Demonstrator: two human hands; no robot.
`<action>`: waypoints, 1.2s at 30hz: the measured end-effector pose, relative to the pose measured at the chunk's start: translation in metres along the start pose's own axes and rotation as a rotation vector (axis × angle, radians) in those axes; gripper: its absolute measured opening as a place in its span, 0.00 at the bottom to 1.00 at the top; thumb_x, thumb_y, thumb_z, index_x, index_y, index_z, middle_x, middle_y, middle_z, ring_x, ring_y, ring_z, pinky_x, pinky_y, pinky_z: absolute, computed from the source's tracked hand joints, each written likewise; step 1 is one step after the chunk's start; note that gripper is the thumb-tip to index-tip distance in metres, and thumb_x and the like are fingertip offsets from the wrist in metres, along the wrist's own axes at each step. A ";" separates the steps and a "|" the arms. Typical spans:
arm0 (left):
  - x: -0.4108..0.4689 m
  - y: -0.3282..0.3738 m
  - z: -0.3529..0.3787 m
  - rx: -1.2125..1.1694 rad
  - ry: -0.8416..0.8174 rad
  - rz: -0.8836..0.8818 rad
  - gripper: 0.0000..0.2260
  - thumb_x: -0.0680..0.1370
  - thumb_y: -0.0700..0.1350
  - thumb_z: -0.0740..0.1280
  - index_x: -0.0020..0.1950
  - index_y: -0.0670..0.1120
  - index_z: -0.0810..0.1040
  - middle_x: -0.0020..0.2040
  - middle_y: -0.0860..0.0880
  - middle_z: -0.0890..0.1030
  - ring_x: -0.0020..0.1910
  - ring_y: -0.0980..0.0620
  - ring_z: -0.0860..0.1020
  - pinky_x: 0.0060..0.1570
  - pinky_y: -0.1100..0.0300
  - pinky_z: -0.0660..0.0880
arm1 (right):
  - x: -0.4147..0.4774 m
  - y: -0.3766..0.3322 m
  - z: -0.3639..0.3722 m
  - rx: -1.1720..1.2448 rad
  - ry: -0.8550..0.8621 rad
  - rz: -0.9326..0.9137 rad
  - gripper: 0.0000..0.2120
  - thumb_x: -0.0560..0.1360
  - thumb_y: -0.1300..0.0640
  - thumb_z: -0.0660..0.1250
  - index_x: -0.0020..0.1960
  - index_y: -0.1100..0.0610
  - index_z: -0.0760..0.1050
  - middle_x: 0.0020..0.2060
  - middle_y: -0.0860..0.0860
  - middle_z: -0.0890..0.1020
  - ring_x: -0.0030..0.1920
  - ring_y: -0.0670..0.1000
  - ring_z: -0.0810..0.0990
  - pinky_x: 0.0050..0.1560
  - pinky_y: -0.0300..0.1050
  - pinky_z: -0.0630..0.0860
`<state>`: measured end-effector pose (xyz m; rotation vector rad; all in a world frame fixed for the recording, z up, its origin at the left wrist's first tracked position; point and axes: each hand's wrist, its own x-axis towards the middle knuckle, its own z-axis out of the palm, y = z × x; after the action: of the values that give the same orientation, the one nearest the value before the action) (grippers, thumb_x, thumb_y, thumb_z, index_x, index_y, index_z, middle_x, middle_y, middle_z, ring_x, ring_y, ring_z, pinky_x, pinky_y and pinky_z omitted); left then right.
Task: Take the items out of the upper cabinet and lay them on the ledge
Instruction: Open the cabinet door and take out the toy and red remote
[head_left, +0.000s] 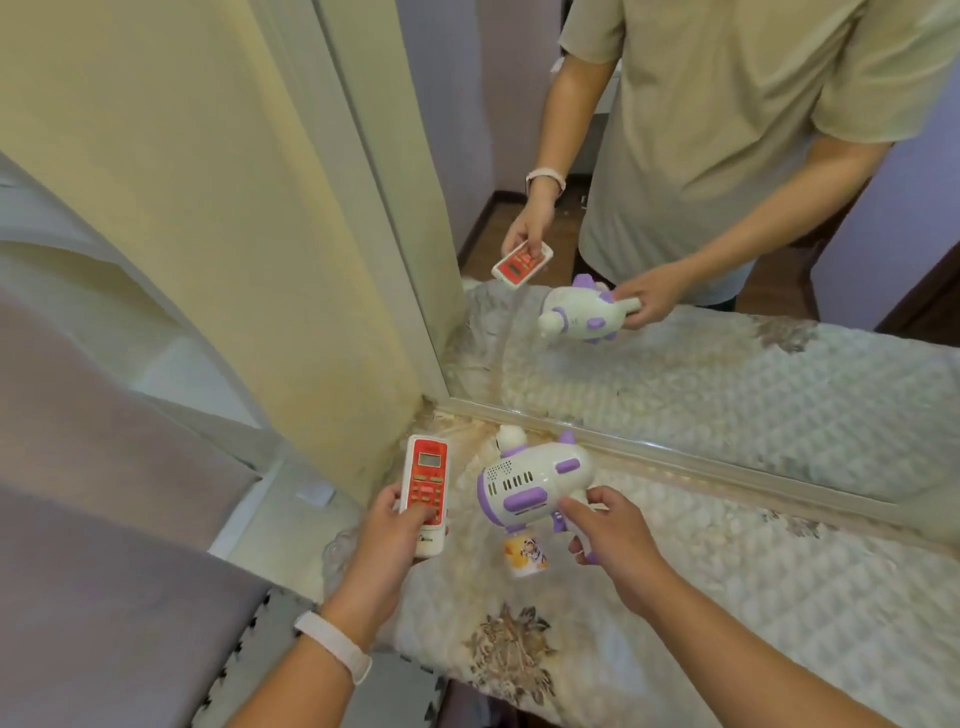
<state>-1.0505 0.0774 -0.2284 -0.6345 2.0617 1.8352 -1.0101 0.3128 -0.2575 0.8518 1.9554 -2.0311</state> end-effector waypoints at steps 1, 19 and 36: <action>0.009 -0.002 0.001 0.000 0.009 -0.013 0.10 0.76 0.39 0.66 0.56 0.48 0.76 0.48 0.44 0.84 0.45 0.44 0.83 0.37 0.54 0.77 | 0.006 0.000 0.004 0.001 -0.004 0.014 0.08 0.74 0.54 0.70 0.48 0.58 0.75 0.38 0.57 0.84 0.29 0.53 0.77 0.34 0.46 0.75; 0.152 -0.042 0.007 0.113 -0.136 -0.172 0.09 0.77 0.39 0.66 0.55 0.48 0.78 0.49 0.44 0.84 0.45 0.46 0.83 0.43 0.52 0.79 | 0.093 0.034 0.070 0.364 0.127 0.180 0.05 0.77 0.58 0.68 0.48 0.59 0.74 0.36 0.56 0.83 0.28 0.51 0.71 0.31 0.44 0.69; 0.186 -0.058 0.004 0.572 -0.233 0.197 0.12 0.73 0.47 0.68 0.56 0.55 0.77 0.43 0.51 0.80 0.41 0.52 0.79 0.42 0.55 0.77 | 0.094 0.055 0.082 -0.136 0.188 0.085 0.13 0.77 0.43 0.65 0.47 0.54 0.77 0.38 0.54 0.79 0.38 0.48 0.77 0.45 0.56 0.80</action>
<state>-1.1794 0.0537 -0.3724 -0.0649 2.3828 1.2253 -1.0798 0.2514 -0.3571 1.1084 2.0867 -1.8055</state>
